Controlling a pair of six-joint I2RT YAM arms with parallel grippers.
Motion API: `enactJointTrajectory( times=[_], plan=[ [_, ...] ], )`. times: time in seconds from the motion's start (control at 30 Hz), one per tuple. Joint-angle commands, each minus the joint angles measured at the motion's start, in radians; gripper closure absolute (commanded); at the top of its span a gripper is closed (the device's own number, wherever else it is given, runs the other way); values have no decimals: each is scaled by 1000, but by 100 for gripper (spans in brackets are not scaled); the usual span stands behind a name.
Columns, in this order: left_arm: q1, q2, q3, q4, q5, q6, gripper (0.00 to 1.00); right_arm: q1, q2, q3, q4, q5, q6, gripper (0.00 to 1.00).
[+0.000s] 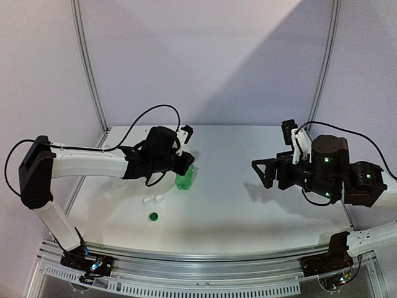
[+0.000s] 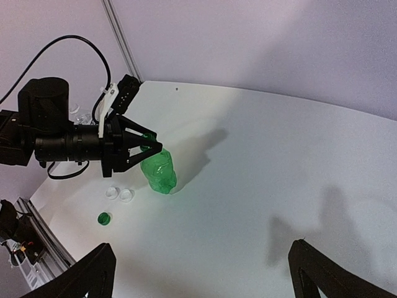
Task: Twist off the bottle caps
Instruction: Place the bottle without the bottle cap at the center of the board.
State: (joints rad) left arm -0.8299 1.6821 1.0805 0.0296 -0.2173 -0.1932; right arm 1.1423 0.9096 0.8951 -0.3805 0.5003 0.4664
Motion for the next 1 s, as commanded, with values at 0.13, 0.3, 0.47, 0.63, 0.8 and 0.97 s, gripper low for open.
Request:
enactJointTrajectory(
  times=[0.13, 0.3, 0.47, 0.63, 0.8, 0.97],
  plan=[
    [46, 1, -94, 204, 45, -28, 89, 1, 2, -18, 45, 23, -27, 1],
    [46, -11, -133, 242, 50, -35, 84, 1, 3, -21, 54, 29, -39, 1],
    [45, -32, -151, 240, 23, -43, 73, 1, -4, -26, 55, 36, -48, 1],
    [45, -54, -162, 240, 15, -38, 60, 1, -9, -30, 54, 41, -62, 1],
    [41, -70, -163, 231, -1, -52, 34, 0, -6, -33, 61, 43, -71, 1],
    [29, -85, -150, 203, -18, -51, 29, 0, -3, -35, 60, 46, -75, 1]
  ],
)
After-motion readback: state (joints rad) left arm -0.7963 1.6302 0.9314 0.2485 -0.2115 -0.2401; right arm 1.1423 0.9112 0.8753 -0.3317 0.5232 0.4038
